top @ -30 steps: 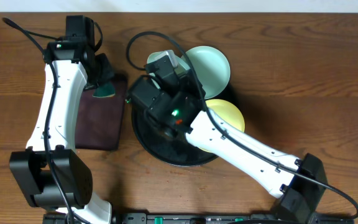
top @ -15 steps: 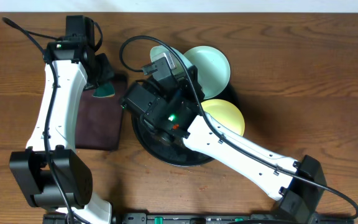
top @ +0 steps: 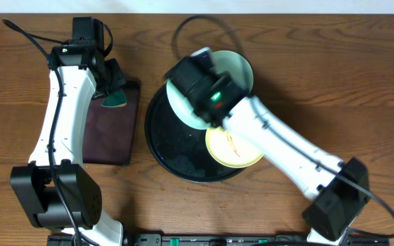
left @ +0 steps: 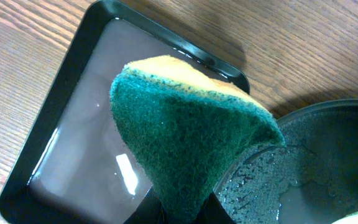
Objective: Clean dirty plates on tray and stack at the side
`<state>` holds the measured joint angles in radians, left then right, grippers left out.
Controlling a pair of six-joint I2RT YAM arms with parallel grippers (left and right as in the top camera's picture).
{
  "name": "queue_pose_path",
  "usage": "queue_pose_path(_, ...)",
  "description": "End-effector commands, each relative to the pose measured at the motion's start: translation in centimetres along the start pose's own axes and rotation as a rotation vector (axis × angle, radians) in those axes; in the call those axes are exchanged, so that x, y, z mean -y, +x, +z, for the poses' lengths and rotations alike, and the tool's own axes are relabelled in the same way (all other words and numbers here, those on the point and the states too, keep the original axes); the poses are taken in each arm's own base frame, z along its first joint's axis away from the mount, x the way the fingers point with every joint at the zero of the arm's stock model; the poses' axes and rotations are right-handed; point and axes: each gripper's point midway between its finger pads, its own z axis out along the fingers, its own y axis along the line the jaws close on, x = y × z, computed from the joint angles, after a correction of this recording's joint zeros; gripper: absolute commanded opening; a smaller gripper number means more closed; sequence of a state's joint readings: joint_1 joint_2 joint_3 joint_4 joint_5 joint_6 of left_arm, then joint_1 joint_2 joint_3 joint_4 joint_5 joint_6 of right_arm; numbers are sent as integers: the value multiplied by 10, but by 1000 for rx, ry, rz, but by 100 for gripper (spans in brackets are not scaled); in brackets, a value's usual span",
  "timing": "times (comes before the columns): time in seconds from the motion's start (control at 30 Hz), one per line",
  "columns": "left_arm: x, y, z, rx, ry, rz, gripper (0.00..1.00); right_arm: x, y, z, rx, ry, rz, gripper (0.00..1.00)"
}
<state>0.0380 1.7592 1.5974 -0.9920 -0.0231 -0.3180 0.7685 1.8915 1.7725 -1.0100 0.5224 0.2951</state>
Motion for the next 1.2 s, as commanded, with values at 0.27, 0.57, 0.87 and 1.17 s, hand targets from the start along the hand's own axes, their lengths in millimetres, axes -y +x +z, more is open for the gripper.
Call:
queue_pose_path(0.27,7,7,0,-19,14,6,8,59,12,24,-241,-633,360,1)
queue_pose_path(0.57,14,9,-1,-20,21,25,8,208,75,64,-367,-296,606,1)
queue_pose_path(0.87,14,9,-1,-20,21,25,7,257,159,92,-522,-154,743,1)
queue_pose_path(1.17,14,10,0,-21,20,25,7,253,224,120,-604,-138,757,1)
